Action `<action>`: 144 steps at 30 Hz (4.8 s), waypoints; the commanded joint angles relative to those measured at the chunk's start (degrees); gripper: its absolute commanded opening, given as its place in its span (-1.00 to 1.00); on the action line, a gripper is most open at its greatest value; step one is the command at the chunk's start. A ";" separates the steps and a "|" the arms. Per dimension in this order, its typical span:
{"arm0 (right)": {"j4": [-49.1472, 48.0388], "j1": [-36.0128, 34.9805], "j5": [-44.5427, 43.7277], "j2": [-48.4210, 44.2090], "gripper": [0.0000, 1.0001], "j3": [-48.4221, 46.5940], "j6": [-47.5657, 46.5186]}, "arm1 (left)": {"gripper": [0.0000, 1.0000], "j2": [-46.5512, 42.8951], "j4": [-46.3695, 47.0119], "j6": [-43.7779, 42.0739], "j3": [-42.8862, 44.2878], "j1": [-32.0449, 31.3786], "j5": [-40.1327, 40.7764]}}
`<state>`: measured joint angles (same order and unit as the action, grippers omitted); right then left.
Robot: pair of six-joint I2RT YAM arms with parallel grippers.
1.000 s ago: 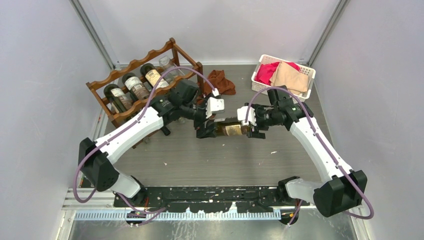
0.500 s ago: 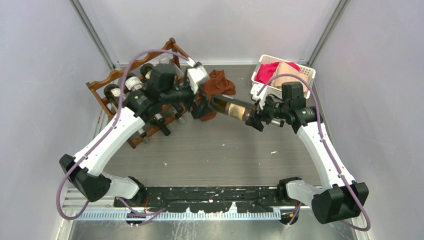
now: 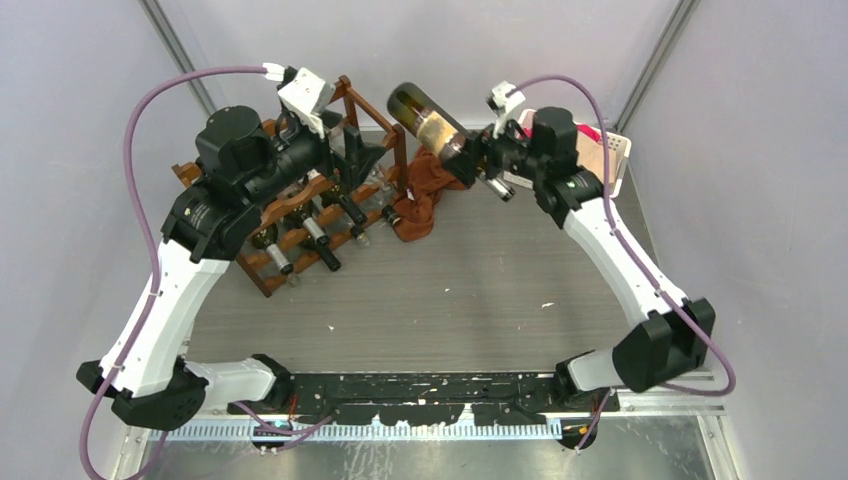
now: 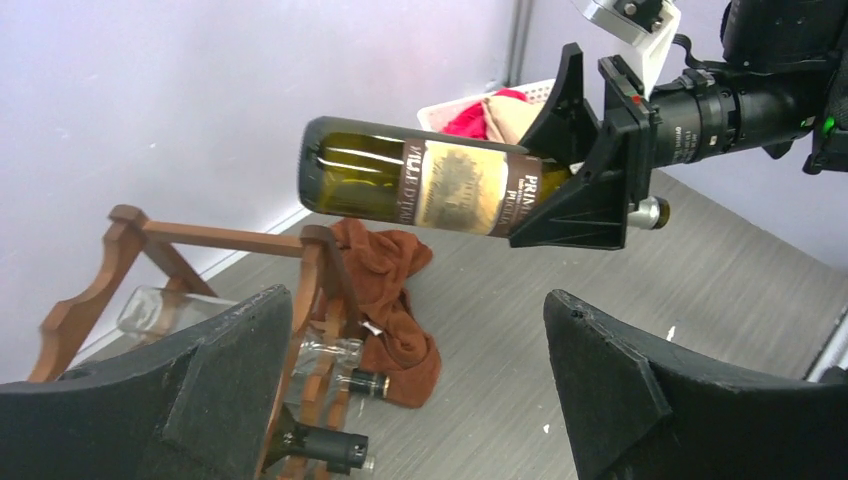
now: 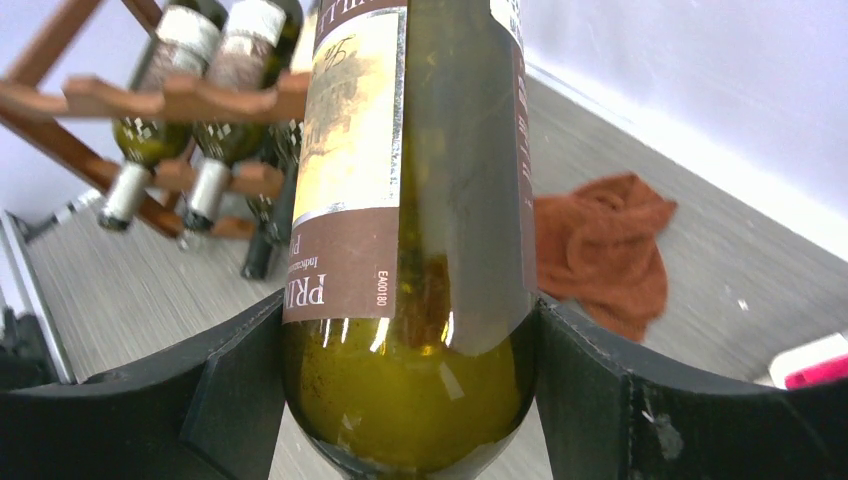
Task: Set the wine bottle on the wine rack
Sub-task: Pick up the wine bottle from the center of the board, then place the wine bottle in the wine rack.
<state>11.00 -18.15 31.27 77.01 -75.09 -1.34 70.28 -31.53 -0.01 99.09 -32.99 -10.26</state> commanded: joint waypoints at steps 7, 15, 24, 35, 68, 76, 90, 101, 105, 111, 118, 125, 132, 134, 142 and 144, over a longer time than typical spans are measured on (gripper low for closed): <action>-13.89 -9.77 -9.89 16.01 -0.98 -24.68 11.86 | 0.88 -4.69 1.00 -2.13 -2.42 0.18 9.58; -6.26 -13.78 -14.26 29.71 -0.98 -42.59 14.44 | 0.89 -6.73 0.55 -3.28 -4.78 0.12 15.02; -6.89 -16.11 -15.90 38.26 -0.98 -51.28 14.29 | 0.93 -6.65 0.56 0.44 -5.36 0.72 20.47; -7.31 -17.55 -16.45 43.18 -0.98 -57.29 13.35 | 0.96 -5.90 1.21 5.91 -5.82 3.75 20.73; -2.56 -19.27 -19.71 52.46 -0.62 -65.62 8.32 | 0.96 -3.41 2.05 6.60 -5.94 8.90 22.67; -1.90 -20.05 -20.94 53.38 -0.26 -65.76 6.19 | 0.96 -3.31 2.34 6.86 -5.68 9.26 22.48; -0.37 -20.99 -25.22 54.03 0.32 -64.76 3.52 | 0.96 -3.57 2.96 7.91 -5.74 9.44 21.98; -0.60 -21.22 -25.24 53.53 0.67 -64.10 3.72 | 0.95 -4.87 3.36 9.86 -6.63 9.44 21.52; -0.72 -21.22 -25.20 53.09 0.79 -63.63 3.71 | 0.95 -5.95 3.74 11.11 -7.73 9.44 21.51; -0.81 -21.24 -24.82 52.14 0.89 -62.95 4.00 | 0.95 -7.35 4.14 13.25 -8.97 9.44 21.10; -1.87 -20.64 -22.04 48.00 0.99 -62.99 3.72 | 0.95 -8.98 5.23 17.00 -9.91 9.44 19.69; -6.35 -16.69 -13.46 37.44 1.00 -54.14 3.29 | 0.96 -10.00 7.68 20.12 -11.64 9.44 16.97; -7.48 -2.71 -0.56 24.43 1.00 -39.29 11.81 | 1.00 -8.00 3.37 22.06 -10.20 9.53 14.02; -6.15 3.30 -0.57 20.85 1.00 -34.52 16.76 | 0.99 -7.04 1.08 22.77 -9.55 9.53 13.46; 10.23 22.81 -16.16 8.20 1.00 -21.85 17.66 | 0.99 -3.02 -0.57 23.86 -6.53 9.79 13.77; 12.19 24.54 -20.66 5.56 1.00 -19.73 16.28 | 1.00 -0.93 -1.53 22.61 -3.69 9.88 14.37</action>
<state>16.95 4.80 19.49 89.69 -97.41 15.44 67.11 -33.34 23.44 89.27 -23.73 3.84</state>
